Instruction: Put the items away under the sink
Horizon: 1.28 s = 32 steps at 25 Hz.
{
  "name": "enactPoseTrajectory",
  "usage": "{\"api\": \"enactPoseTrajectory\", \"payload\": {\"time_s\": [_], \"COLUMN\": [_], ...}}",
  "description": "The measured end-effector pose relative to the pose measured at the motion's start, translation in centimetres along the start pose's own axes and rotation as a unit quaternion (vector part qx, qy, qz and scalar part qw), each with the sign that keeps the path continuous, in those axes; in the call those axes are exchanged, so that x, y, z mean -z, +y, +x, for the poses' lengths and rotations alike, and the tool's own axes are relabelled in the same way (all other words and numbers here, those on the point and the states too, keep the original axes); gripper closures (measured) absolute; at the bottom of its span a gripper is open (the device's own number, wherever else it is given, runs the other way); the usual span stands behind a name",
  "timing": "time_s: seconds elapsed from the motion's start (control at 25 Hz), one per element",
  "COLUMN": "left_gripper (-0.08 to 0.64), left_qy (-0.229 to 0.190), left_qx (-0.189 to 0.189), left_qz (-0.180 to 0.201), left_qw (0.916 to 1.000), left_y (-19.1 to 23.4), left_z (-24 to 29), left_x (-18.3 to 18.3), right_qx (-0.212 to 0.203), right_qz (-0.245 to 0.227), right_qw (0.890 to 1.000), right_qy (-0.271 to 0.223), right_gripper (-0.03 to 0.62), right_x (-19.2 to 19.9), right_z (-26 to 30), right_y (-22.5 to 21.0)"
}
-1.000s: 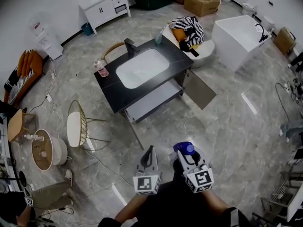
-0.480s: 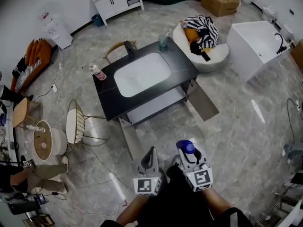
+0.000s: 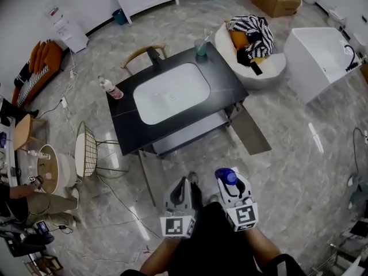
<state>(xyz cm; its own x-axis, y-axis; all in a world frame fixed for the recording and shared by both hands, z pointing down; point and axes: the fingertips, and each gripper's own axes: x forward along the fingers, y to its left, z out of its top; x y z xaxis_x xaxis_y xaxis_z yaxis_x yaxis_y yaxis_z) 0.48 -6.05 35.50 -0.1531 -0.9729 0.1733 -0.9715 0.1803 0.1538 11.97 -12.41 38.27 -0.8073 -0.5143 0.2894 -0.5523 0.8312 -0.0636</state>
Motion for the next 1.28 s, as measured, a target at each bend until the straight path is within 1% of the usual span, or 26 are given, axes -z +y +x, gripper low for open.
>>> {"api": "enactPoseTrajectory", "payload": {"time_s": [0.08,0.16,0.24,0.32,0.44,0.52,0.56,0.64,0.72,0.8,0.88,1.04,1.08,1.2,1.28], "left_gripper": [0.545,0.544,0.544,0.545,0.545,0.545,0.545,0.545,0.545,0.545,0.545,0.545,0.545,0.545,0.545], "left_qy": [-0.004,-0.011,-0.012,-0.009,-0.017,-0.014,-0.014,-0.015,-0.017,-0.018,-0.024,-0.033,-0.031,-0.026,-0.043], "left_qx": [0.001,-0.002,-0.006,-0.003,-0.007,-0.005,-0.006,-0.007,-0.004,-0.005,-0.011,-0.017,-0.017,-0.017,-0.025], "left_qz": [0.012,0.013,0.009,0.022,0.006,0.009,0.007,-0.01,-0.012,-0.014,-0.026,-0.024,-0.021,0.008,0.002], "left_qw": [0.9999,0.9998,0.9999,0.9997,0.9998,0.9998,0.9999,0.9998,0.9998,0.9997,0.9993,0.999,0.9992,0.9995,0.9988], "left_y": [0.9,2.0,3.0,4.0,5.2,6.2,6.9,8.1,9.2,10.1,10.9,12.5,12.8,13.9,14.5], "left_z": [2.1,4.2,5.7,7.4,10.0,11.4,12.0,13.4,14.6,15.6,16.6,18.0,18.1,18.1,18.0], "left_x": [1.8,3.5,5.7,8.3,11.4,14.1,15.5,18.0,20.7,23.3,25.6,30.0,31.3,34.8,35.7], "right_qx": [0.001,0.002,0.004,0.005,0.003,0.001,0.001,-0.001,-0.004,-0.005,-0.006,-0.014,-0.016,-0.024,-0.026], "right_qz": [-0.003,-0.007,0.0,0.006,-0.002,-0.004,-0.004,-0.005,-0.009,-0.009,-0.003,-0.007,-0.009,-0.012,-0.015], "right_qw": [1.0,1.0,1.0,1.0,1.0,1.0,1.0,1.0,1.0,1.0,1.0,1.0,1.0,0.999,0.999], "right_qy": [-0.003,-0.01,-0.01,-0.006,-0.011,-0.013,-0.014,-0.015,-0.018,-0.018,-0.012,-0.018,-0.019,-0.018,-0.02], "right_gripper": [0.437,0.437,0.437,0.437,0.437,0.437,0.438,0.439,0.437,0.439,0.439,0.439,0.439,0.439,0.439], "right_x": [1.3,2.8,5.1,7.5,10.6,12.9,14.1,16.6,19.1,21.8,24.8,30.0,31.2,34.7,36.7], "right_z": [2.0,4.3,6.3,8.3,11.7,13.8,14.9,17.2,19.4,21.3,23.0,26.4,27.1,29.1,30.4], "right_y": [-1.2,-2.2,-2.9,-3.8,-5.2,-5.8,-6.0,-6.5,-6.8,-7.1,-7.5,-7.9,-8.0,-8.0,-7.9]}}
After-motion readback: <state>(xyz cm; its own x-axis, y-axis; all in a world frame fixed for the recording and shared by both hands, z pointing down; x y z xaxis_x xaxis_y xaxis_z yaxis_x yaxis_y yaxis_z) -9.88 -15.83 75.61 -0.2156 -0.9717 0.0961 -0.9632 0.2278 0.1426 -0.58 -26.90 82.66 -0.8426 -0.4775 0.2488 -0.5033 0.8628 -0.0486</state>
